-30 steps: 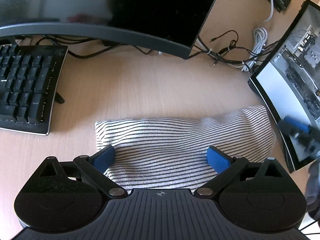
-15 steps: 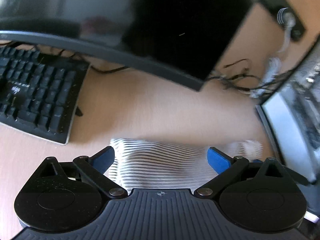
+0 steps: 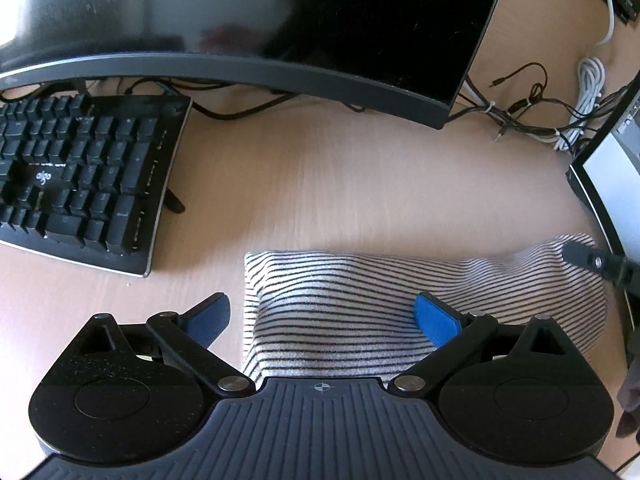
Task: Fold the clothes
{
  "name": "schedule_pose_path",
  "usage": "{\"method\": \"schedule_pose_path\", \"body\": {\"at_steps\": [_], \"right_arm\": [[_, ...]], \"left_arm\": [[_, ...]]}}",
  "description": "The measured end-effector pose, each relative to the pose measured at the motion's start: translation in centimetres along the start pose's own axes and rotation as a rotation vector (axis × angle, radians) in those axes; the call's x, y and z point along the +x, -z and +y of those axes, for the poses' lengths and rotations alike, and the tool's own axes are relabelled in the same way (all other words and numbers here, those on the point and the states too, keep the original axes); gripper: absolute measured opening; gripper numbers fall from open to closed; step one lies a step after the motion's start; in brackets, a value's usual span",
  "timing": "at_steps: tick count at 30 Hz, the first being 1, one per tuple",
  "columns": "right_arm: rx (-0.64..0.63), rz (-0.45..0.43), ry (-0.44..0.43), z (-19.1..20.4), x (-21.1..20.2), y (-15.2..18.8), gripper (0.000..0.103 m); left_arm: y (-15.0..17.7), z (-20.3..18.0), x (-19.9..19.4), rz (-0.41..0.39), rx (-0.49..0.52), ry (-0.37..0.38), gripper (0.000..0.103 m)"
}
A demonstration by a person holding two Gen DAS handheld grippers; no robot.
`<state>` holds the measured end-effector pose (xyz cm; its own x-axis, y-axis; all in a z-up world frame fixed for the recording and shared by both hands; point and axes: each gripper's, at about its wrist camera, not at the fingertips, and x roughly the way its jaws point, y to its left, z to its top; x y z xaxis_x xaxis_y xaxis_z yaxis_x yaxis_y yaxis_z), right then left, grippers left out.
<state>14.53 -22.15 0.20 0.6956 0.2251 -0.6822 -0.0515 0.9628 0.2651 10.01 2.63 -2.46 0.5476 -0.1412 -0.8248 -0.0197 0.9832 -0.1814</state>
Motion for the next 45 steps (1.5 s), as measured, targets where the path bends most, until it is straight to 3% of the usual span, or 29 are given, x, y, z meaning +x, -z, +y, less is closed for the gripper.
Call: {"method": "schedule_pose_path", "body": {"at_steps": [4,7,11,20,21,22,25,28,32,39,43,45], "right_arm": [[0.010,0.029,-0.003,0.6,1.9,-0.7,0.081],[0.022,0.081,-0.003,0.5,3.2,-0.6,0.069],[0.006,0.115,0.010,0.1,3.9,0.1,0.067],[-0.017,0.105,-0.046,-0.7,4.1,0.1,0.050],[-0.011,0.091,-0.048,-0.7,3.9,-0.1,0.049],[-0.005,0.070,-0.047,-0.8,3.6,-0.3,0.045],[0.007,-0.021,-0.056,-1.4,1.8,-1.5,0.039],[-0.008,-0.132,-0.078,-2.0,-1.6,-2.6,0.038],[-0.025,-0.167,-0.059,-2.7,-4.3,-0.7,0.038],[-0.007,-0.121,-0.015,-3.4,-5.6,3.7,0.039],[-0.027,-0.118,0.002,-3.2,-6.3,4.6,0.039],[-0.027,-0.120,0.009,-3.2,-6.6,5.0,0.039]], "left_arm": [[-0.2,0.1,0.2,0.003,-0.007,0.000,0.101],[-0.6,0.2,0.8,0.017,-0.027,0.020,0.101],[-1.3,0.7,1.6,0.049,-0.055,0.072,0.101],[-2.9,1.4,3.7,0.112,-0.095,0.178,0.099],[-3.2,1.2,3.9,0.107,-0.082,0.180,0.091],[-3.5,1.1,4.0,0.099,-0.072,0.183,0.072],[-4.7,0.9,3.4,0.052,-0.059,0.201,0.060],[-5.2,0.7,0.0,-0.071,-0.025,0.257,0.059],[-4.0,-0.1,-3.0,-0.156,0.034,0.283,0.057],[0.2,-0.4,-1.8,-0.049,0.069,0.262,0.063],[0.4,-0.4,-3.2,-0.052,0.082,0.262,0.066],[-0.2,0.0,-4.9,-0.108,0.092,0.243,0.070]]}}
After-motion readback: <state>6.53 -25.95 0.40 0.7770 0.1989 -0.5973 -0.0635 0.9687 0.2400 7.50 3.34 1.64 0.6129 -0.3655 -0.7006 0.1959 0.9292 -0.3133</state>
